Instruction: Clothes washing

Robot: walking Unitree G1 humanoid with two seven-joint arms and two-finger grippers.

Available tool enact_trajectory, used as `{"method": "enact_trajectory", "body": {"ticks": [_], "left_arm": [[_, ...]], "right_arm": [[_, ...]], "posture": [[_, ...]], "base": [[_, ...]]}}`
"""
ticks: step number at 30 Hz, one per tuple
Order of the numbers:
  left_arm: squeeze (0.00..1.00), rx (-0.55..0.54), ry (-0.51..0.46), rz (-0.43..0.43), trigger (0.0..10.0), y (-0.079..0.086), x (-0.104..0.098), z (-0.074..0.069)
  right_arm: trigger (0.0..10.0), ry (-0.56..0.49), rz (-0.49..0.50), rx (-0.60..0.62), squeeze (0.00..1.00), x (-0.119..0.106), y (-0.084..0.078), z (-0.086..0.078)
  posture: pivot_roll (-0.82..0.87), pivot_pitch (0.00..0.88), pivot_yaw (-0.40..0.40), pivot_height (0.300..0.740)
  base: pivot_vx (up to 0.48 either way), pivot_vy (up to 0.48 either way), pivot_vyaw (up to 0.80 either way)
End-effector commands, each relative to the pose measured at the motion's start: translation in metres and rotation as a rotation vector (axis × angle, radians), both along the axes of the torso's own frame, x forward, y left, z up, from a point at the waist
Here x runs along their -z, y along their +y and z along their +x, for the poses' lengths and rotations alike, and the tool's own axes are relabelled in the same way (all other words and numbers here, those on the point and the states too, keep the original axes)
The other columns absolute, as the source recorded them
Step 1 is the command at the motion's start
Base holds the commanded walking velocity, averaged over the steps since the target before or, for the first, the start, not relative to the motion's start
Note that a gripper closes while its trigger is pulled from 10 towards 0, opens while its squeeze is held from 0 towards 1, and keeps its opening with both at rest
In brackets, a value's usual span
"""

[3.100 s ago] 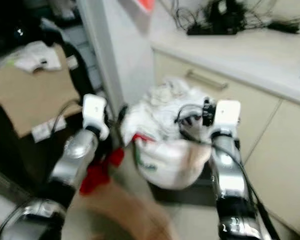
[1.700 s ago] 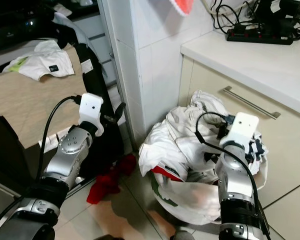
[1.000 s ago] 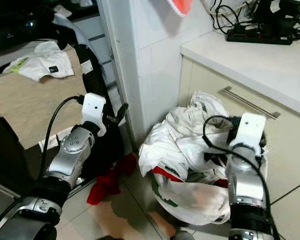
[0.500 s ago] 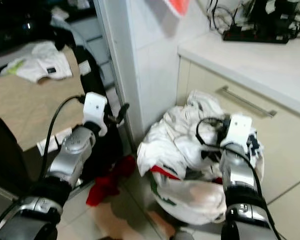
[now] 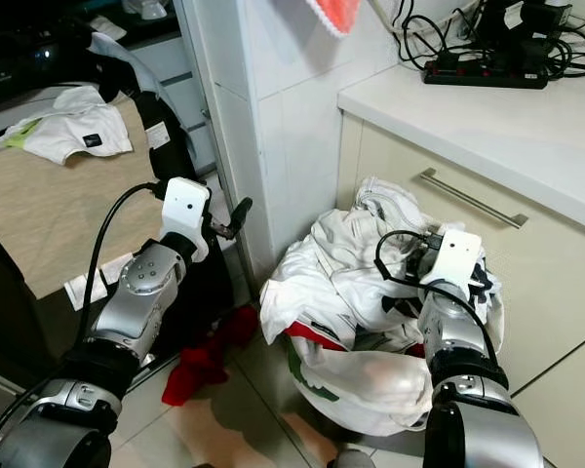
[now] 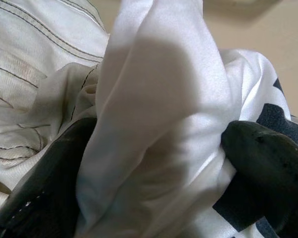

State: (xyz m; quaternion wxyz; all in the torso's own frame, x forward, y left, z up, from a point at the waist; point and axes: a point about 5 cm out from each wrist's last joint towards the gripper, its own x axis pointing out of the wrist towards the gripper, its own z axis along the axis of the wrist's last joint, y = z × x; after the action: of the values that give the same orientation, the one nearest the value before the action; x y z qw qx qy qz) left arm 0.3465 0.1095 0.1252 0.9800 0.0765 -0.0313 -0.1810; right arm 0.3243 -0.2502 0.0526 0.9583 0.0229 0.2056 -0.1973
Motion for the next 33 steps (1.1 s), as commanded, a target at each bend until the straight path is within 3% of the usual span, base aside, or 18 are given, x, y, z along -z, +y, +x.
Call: {"method": "enact_trajectory", "body": {"ticks": [1,2,3,4,5,6,17,24,33], "left_arm": [[0.0,-0.008,-0.006,0.015,10.0,0.003,-0.001,0.0],[0.0,-0.008,-0.006,0.015,10.0,0.002,-0.001,0.0],[0.0,-0.009,-0.006,0.015,10.0,0.002,-0.001,0.0],[0.0,-0.009,-0.006,0.015,10.0,0.002,-0.001,0.0],[0.0,-0.008,-0.008,0.015,10.0,0.002,-0.001,0.0],[0.0,-0.007,-0.009,0.015,10.0,0.001,-0.001,0.0],[0.0,-0.002,-0.017,0.023,10.0,-0.001,-0.002,-0.001],[0.0,0.005,-0.011,0.035,10.0,-0.005,0.001,-0.002],[0.0,0.005,-0.01,0.03,10.0,-0.006,0.002,-0.003]], "right_arm": [[10.0,0.039,0.034,-0.031,1.0,0.008,0.011,0.0],[6.2,0.039,0.035,-0.044,1.0,0.007,0.013,0.001],[0.0,0.039,0.035,-0.047,1.0,0.007,0.013,0.002],[0.0,0.039,0.035,-0.047,1.0,0.007,0.013,0.002],[0.0,0.025,0.054,-0.055,0.78,0.006,0.015,0.004],[0.0,0.025,0.055,-0.05,0.0,0.006,0.015,0.004],[0.0,0.005,0.093,-0.064,0.0,0.002,0.022,0.009],[0.0,-0.075,-0.014,-0.163,0.0,-0.016,0.032,0.022],[0.0,-0.132,-0.065,-0.219,0.0,-0.028,0.039,0.028]], "posture": [[-0.13,0.0,0.09,0.74],[-0.13,0.0,0.089,0.74],[-0.13,0.0,0.089,0.74],[-0.13,0.0,0.089,0.74],[-0.13,0.0,0.088,0.74],[-0.13,0.0,0.087,0.74],[-0.13,0.0,0.081,0.74],[-0.13,0.0,0.071,0.74],[-0.13,0.0,0.058,0.74]], "base": [[0.0,0.0,0.0],[0.0,0.0,0.0],[0.0,0.0,0.0],[0.0,0.0,0.0],[0.0,0.0,0.0],[0.0,0.0,0.0],[0.0,0.0,0.0],[0.0,0.0,0.0],[0.0,0.0,0.0]]}}
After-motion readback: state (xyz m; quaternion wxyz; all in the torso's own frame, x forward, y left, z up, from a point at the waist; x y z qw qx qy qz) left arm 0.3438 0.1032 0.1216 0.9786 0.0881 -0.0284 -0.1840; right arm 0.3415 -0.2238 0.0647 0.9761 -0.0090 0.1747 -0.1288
